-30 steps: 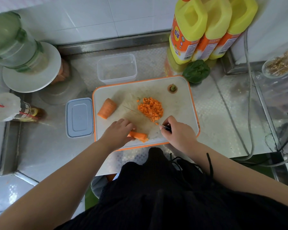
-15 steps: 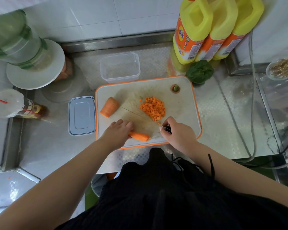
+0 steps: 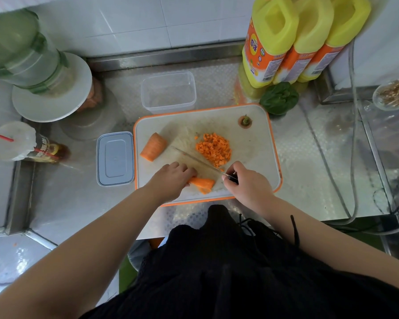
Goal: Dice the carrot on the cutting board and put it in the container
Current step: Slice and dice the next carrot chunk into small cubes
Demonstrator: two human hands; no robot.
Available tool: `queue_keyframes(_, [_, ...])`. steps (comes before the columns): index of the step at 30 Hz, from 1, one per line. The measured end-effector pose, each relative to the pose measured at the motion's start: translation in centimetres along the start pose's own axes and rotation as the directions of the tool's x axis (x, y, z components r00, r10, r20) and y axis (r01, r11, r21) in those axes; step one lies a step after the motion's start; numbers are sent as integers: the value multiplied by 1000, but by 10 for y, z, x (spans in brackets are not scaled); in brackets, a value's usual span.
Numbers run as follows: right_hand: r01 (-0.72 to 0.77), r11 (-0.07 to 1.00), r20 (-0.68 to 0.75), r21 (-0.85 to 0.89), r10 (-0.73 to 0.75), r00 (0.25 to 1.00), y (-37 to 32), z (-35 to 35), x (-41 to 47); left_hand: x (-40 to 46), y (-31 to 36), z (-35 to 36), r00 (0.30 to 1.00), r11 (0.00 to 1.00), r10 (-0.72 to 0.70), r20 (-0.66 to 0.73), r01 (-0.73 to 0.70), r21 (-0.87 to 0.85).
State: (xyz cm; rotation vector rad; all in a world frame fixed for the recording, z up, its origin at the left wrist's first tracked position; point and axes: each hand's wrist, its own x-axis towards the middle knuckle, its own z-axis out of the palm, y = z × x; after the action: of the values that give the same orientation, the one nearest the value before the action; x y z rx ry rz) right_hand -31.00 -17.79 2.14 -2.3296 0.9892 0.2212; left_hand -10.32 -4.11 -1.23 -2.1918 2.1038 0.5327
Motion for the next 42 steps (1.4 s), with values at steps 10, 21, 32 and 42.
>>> queue_keyframes(10, [-16, 1000, 23, 14, 16, 1000, 0, -1, 0, -11, -23, 5, 990, 995, 45, -136, -32, 97])
queue_keyframes(21, [-50, 999, 60, 18, 49, 997, -3, -1, -1, -5, -8, 5, 983, 990, 119, -142, -108, 86])
queue_keyframes(32, [-123, 991, 47, 54, 121, 992, -2, -1, 1, 3, -1, 18, 938, 960, 276, -210, -260, 103])
queue_keyframes(42, [-99, 994, 62, 48, 96, 993, -2, -2, 0, -7, -17, 17, 980, 999, 52, -194, -53, -2])
